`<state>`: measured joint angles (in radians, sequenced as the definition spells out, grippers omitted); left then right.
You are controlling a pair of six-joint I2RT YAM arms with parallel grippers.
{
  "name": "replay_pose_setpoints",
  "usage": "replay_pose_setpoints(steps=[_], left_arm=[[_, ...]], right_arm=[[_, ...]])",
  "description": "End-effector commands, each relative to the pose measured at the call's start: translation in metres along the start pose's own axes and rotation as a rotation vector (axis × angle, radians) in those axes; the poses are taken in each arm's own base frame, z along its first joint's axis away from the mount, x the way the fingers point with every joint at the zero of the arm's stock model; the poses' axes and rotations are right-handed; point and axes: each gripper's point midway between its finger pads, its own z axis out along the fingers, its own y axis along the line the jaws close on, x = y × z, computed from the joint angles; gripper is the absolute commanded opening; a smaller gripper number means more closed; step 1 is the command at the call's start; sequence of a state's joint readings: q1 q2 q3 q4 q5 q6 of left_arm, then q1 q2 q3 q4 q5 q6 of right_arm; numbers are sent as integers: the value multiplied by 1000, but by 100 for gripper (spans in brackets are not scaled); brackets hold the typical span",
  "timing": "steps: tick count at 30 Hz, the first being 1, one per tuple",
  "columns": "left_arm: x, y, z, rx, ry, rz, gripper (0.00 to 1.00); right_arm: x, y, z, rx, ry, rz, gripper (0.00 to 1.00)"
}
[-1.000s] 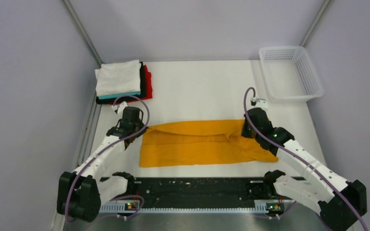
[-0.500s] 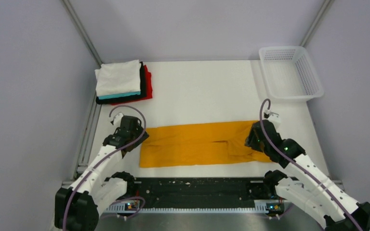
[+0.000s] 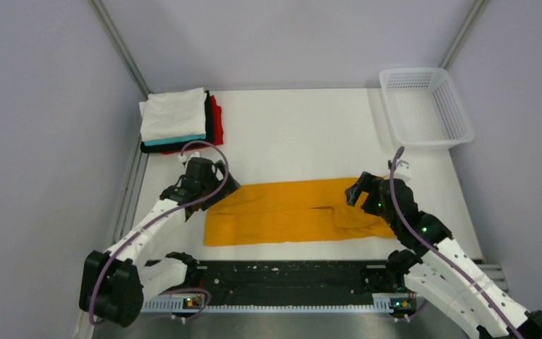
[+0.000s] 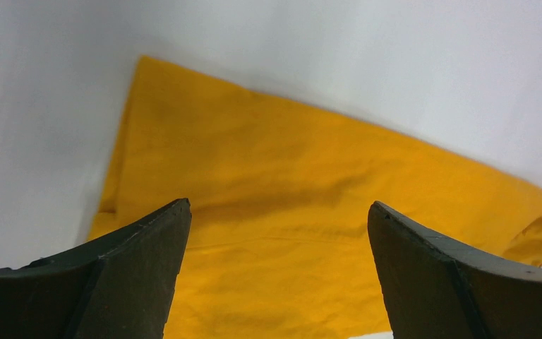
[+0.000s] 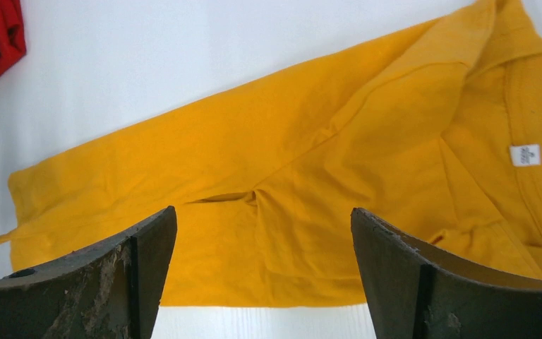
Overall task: Fold and stack the t-shirts
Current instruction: Fold the other side of the tshirt into a rectangle, then rotate the tshirt 90 degrees
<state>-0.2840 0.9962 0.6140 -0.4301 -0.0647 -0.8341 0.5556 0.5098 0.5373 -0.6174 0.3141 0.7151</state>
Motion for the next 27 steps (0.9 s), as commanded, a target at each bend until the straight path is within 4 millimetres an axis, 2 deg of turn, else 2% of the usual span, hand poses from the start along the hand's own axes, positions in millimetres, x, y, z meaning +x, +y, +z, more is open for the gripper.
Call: replay_pose_setpoints(steps=[1, 5, 8, 10, 12, 14, 17, 22, 25, 27], left_arm=[[10, -43, 18, 98, 49, 93, 99], [26, -35, 41, 12, 98, 122, 99], [30, -20, 49, -60, 105, 120, 99], [30, -11, 51, -103, 95, 122, 99], [28, -3, 51, -140, 79, 124, 99], [25, 6, 50, -181, 59, 124, 99], [23, 19, 48, -242, 34, 109, 99], [30, 26, 48, -252, 52, 111, 99], [42, 29, 48, -245, 97, 106, 99], [51, 33, 45, -245, 124, 101, 99]], right_arm=[[-24, 42, 30, -94, -54, -35, 92], [-32, 41, 69, 38, -51, -59, 97], [-18, 36, 99, 104, 33, -76, 97], [-6, 22, 116, 136, 79, -65, 97], [5, 0, 128, 176, 127, -5, 97], [14, -26, 129, 239, 148, 43, 97], [21, -45, 120, 282, 129, 55, 97], [38, -45, 122, 221, 137, 63, 97], [46, -48, 133, 243, 179, 57, 97], [45, -46, 147, 253, 192, 58, 97]])
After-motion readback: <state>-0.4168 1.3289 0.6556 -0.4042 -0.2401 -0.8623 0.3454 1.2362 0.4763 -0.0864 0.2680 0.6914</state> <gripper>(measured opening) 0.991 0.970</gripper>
